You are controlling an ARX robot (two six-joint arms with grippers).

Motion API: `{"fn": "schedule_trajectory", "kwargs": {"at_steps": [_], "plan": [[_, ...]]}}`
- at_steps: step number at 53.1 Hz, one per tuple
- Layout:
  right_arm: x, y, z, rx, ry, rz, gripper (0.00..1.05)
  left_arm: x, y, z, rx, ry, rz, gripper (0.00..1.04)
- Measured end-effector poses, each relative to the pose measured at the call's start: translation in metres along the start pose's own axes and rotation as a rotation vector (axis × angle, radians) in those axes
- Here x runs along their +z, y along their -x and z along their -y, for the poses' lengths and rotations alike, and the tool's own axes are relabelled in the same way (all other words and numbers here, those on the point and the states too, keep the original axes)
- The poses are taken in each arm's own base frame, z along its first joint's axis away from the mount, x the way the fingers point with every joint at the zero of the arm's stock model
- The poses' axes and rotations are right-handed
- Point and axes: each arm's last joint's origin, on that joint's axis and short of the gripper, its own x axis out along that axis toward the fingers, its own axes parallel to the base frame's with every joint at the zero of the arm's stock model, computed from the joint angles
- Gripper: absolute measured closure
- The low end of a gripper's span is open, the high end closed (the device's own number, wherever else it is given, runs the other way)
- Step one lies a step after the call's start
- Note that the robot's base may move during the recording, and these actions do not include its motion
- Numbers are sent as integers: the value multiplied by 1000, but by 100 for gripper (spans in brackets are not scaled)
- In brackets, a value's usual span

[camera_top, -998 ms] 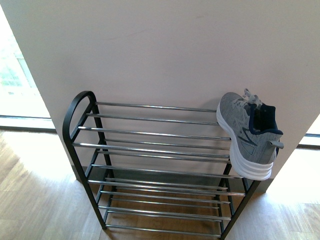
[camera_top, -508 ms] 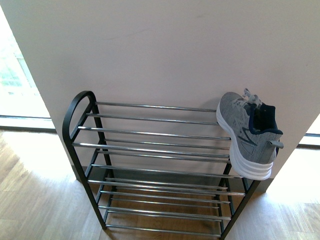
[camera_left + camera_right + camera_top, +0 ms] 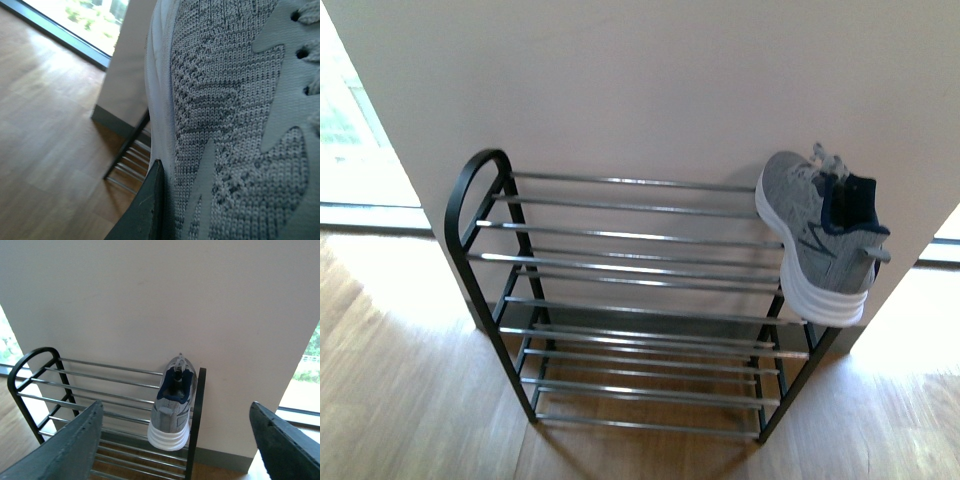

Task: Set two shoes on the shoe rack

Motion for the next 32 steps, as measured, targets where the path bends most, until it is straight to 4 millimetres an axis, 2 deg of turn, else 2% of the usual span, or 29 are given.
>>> {"fn": "schedule_trajectory", "kwargs": {"at_steps": [3,10,32], "plan": [[0,0,0,0,-1,0,8,7,-5,7,-50,41,-23,93],[0,0,0,0,0,0,9,18,-24,18,-123,73,-90,93],[0,0,0,0,0,0,9,20,-146,44,-186,-13,-497,93]]}}
